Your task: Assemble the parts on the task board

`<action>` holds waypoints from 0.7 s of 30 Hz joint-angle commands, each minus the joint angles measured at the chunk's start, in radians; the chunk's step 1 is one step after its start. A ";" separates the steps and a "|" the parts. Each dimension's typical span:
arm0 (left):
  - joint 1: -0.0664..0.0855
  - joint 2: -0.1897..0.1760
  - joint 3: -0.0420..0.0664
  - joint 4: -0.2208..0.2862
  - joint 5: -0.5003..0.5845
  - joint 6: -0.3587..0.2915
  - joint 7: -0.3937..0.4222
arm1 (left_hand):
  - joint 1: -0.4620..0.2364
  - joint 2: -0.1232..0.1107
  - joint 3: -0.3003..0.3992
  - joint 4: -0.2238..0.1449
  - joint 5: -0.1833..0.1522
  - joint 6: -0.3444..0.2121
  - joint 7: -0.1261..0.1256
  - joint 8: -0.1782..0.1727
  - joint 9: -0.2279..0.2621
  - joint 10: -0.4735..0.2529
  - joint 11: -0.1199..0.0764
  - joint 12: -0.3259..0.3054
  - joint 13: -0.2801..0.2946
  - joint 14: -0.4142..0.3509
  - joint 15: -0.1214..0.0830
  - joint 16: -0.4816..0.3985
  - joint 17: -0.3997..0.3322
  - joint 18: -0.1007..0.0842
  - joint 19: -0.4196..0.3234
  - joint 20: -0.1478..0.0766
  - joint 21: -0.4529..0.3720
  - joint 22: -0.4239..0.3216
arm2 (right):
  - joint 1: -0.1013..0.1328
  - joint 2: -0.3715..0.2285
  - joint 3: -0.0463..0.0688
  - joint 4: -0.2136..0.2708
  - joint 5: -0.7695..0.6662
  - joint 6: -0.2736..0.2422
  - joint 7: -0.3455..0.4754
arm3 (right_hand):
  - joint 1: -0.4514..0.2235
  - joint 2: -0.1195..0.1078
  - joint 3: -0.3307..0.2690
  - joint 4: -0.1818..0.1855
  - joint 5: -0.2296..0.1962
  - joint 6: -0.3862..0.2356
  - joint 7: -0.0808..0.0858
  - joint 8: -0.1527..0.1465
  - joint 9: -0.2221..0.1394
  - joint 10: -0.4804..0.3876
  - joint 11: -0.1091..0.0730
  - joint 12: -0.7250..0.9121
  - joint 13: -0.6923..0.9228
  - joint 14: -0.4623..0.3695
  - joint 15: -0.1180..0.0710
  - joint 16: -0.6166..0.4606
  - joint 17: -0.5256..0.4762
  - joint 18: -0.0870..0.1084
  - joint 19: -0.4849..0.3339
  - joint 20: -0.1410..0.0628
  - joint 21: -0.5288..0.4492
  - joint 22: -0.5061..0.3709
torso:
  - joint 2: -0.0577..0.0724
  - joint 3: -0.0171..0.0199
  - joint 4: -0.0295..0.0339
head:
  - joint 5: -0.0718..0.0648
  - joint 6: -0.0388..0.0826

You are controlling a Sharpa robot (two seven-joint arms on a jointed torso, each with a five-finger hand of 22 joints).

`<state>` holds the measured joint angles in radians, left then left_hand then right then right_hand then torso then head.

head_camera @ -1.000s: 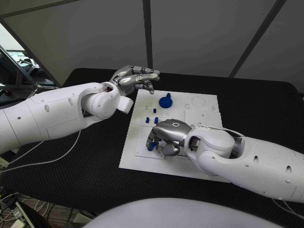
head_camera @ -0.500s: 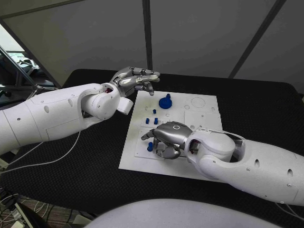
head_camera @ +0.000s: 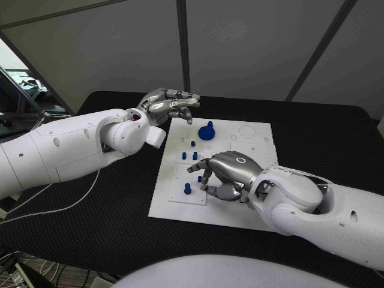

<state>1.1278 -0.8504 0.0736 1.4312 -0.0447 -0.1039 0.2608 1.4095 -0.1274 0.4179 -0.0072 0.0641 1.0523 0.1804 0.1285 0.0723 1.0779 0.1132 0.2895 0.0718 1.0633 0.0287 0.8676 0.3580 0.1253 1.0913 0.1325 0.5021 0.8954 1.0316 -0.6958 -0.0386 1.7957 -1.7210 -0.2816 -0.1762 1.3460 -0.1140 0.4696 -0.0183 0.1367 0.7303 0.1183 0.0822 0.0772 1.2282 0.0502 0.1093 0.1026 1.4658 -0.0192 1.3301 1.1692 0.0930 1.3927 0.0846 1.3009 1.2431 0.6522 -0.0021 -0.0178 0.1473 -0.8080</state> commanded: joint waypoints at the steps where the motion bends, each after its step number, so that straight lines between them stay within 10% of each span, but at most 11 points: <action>1: 0.002 -0.001 0.000 0.000 -0.001 0.016 0.001 | -0.002 0.005 -0.004 0.001 0.001 -0.008 0.001 -0.006 -0.002 -0.009 0.000 0.004 -0.001 0.000 0.008 -0.005 -0.001 0.057 -0.005 -0.002 -0.005 -0.001 | 0.005 -0.044 0.017 0.025 0.053 -0.107 -0.016 | -0.010 0.002 -0.014 0.008 0.001 0.070 0.017 0.023 0.011 0.018 0.001 0.013 0.009 0.037 -0.008 0.004 0.001 -0.014 0.001 -0.006 0.003 0.003 | -0.005 -0.0023 -0.0026 | -0.015 0.009; 5: 0.002 -0.004 -0.001 0.000 -0.001 0.015 0.002 | -0.001 0.005 -0.004 0.000 0.001 -0.008 0.001 -0.006 -0.001 -0.009 0.000 0.004 -0.001 0.000 0.008 -0.005 -0.001 0.057 -0.004 -0.002 -0.005 -0.001 | 0.012 -0.135 0.046 0.054 0.198 -0.151 -0.033 | -0.054 -0.010 -0.054 0.045 0.013 0.217 0.033 0.092 0.039 0.076 0.011 0.058 0.039 0.042 0.002 0.020 0.022 -0.019 0.012 0.001 0.017 0.020 | -0.009 -0.0034 -0.0041 | -0.042 0.021; 11: 0.002 -0.010 -0.005 -0.001 -0.001 0.012 0.003 | -0.001 0.005 -0.004 0.000 0.001 -0.008 0.001 -0.006 -0.001 -0.009 0.000 0.004 -0.001 0.000 0.008 -0.005 -0.001 0.057 -0.004 -0.002 -0.005 -0.001 | 0.019 -0.278 0.067 0.096 0.389 -0.165 -0.086 | -0.161 -0.055 -0.225 0.135 0.149 0.287 -0.007 0.129 0.060 0.152 -0.024 0.224 0.185 0.054 -0.027 0.064 0.083 -0.031 0.045 -0.020 0.065 0.077 | -0.015 -0.0034 -0.0127 | -0.077 0.027; 18: 0.002 -0.010 -0.009 0.000 -0.001 0.011 0.005 | -0.001 0.006 -0.004 0.000 0.001 -0.008 0.001 -0.006 -0.001 -0.009 0.000 0.005 -0.001 -0.001 0.008 -0.006 -0.002 0.057 -0.004 -0.002 -0.004 -0.001 | 0.019 -0.375 0.070 0.127 0.406 -0.147 -0.177 | -0.120 0.009 -0.419 0.235 0.155 0.281 -0.024 0.190 0.135 0.091 -0.033 0.837 0.839 0.070 -0.034 0.140 0.199 -0.052 0.089 -0.027 0.138 0.166 | -0.015 -0.0021 -0.0162 | -0.104 0.027; 21: 0.001 -0.011 -0.010 0.001 -0.001 0.010 0.007 | -0.001 0.006 -0.004 0.000 0.001 -0.007 0.000 -0.005 -0.001 -0.009 0.000 0.005 -0.001 -0.001 0.008 -0.006 -0.002 0.057 -0.004 -0.002 -0.004 -0.001 | 0.011 -0.402 0.067 0.141 0.367 -0.132 -0.229 | -0.123 0.001 -0.479 0.268 0.157 0.274 -0.020 0.204 0.157 0.123 -0.035 0.973 0.984 0.076 -0.035 0.161 0.238 -0.057 0.101 -0.027 0.158 0.191 | -0.015 -0.0017 -0.0177 | -0.109 0.026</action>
<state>1.1276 -0.8611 0.0632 1.4306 -0.0448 -0.1019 0.2599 1.4095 -0.1274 0.4179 -0.0072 0.0641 1.0523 0.1804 0.1285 0.0724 1.0780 0.1132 0.2895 0.0720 1.0633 0.0287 0.8677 0.3572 0.1254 1.0913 0.1325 0.5021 0.8955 1.0447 -1.0947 0.0303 1.9279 -1.3584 -0.4144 -0.3214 1.2225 -0.1140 0.0026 0.2432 0.2927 1.0101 0.0999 0.2833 0.2294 1.3425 0.0144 1.0563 1.0581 1.4667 -0.0523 1.4877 1.3082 0.0456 1.4638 0.0535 1.4554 1.3081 0.6376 -0.0050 -0.0332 0.0419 -0.7808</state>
